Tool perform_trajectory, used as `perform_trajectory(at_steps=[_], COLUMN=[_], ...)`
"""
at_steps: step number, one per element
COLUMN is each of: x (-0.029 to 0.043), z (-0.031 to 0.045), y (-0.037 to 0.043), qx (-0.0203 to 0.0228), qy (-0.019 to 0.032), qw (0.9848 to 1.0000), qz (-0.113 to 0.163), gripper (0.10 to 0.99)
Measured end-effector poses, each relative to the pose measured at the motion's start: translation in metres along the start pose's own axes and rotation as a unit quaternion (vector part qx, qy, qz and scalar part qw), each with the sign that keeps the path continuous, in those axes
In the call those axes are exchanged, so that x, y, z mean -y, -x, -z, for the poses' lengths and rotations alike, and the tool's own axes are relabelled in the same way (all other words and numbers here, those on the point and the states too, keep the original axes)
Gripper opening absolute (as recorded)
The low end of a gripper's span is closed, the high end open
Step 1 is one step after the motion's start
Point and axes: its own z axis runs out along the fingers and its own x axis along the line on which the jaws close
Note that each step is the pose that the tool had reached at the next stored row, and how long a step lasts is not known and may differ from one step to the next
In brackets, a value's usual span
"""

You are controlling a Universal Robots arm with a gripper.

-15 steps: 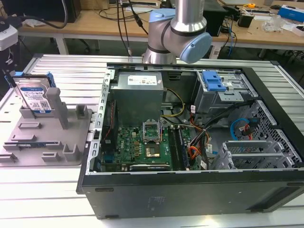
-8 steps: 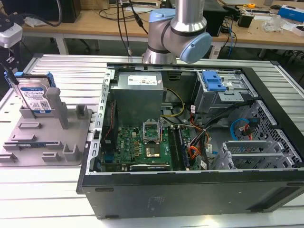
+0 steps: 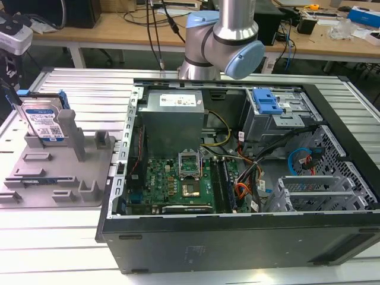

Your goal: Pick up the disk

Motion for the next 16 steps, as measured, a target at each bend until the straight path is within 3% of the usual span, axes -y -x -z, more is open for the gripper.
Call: perform_trajectory(at_steps=[4,9,13,14,16], x=[0.0000,0.0001,0.0001,0.0001,0.0003], z=[-0.0008,-0.0016,-0.0029,-0.0031,-0.0038], y=[0.0000,0.0000,0.0000,0.0000,0.0000], qx=[-0.0015,-0.0034,-0.0053,-0.0056,-0.0062], qy=[-0.0007,-0.0015,-0.0039,-0.0044,-0.0064], qw=[0.9988,0.9944,0.9866,0.9853,0.9805], qz=[0.048,0.105,0.163,0.171,0.197], gripper=[0.600,0.600,0.600,0.600,0.600])
